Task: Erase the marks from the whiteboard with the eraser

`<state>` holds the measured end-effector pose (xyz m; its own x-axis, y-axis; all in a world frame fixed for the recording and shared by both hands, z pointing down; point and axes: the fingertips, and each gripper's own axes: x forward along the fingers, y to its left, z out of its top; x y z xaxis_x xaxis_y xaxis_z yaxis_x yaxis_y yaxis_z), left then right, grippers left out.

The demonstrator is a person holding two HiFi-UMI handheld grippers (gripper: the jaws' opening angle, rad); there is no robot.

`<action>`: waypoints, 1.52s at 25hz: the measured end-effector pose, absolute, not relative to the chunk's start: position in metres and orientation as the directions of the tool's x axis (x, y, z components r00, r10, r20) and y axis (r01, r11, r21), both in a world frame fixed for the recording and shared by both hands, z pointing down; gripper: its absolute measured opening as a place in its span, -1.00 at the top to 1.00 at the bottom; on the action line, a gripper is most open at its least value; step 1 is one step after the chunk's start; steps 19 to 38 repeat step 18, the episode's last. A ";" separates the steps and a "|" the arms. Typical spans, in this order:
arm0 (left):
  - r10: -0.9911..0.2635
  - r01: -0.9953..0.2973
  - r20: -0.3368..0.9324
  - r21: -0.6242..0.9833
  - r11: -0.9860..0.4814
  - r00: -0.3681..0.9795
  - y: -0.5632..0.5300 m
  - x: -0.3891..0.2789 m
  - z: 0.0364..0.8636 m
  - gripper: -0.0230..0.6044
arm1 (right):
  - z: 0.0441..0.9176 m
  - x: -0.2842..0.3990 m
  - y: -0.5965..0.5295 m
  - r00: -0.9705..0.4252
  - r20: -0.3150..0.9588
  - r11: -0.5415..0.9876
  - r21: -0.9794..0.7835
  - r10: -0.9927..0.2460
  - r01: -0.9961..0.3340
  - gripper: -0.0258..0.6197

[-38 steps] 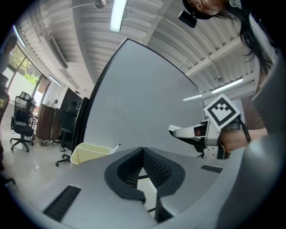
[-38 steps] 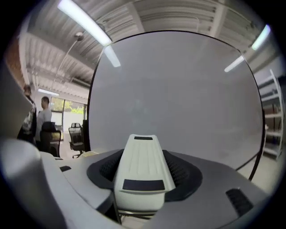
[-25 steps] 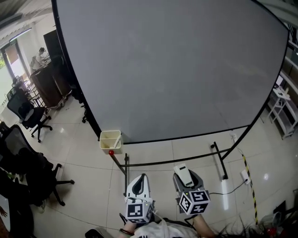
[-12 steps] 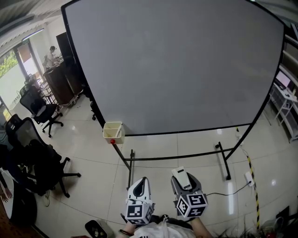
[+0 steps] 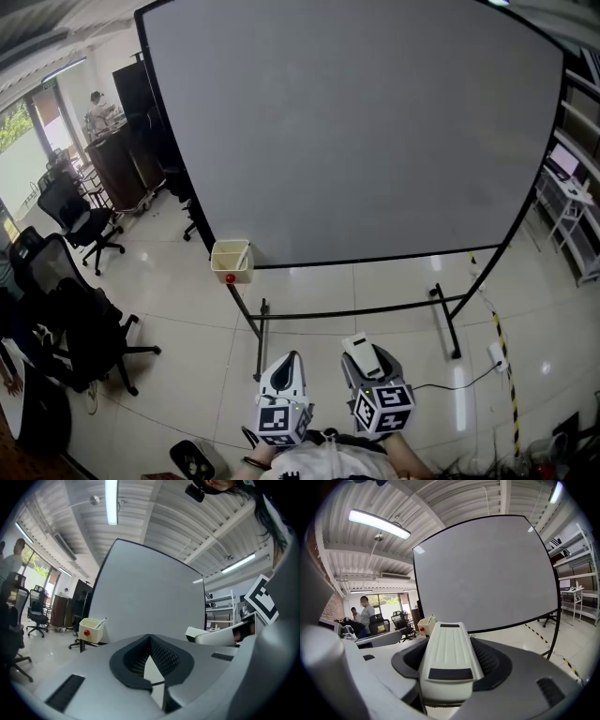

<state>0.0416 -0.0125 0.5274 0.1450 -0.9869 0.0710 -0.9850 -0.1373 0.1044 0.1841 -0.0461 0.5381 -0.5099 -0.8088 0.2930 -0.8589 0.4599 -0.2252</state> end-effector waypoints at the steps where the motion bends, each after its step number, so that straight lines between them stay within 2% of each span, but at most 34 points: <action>1: -0.987 -0.985 0.072 0.103 -0.137 0.144 -0.012 0.040 0.529 0.92 | 0.538 0.181 -0.046 -0.512 0.291 0.462 -0.226 -0.808 -0.858 0.06; 38: -0.988 -0.985 0.055 0.103 -0.140 0.146 -0.004 0.026 0.523 0.92 | 0.547 0.166 -0.034 -0.504 0.309 0.448 -0.236 -0.807 -0.862 0.06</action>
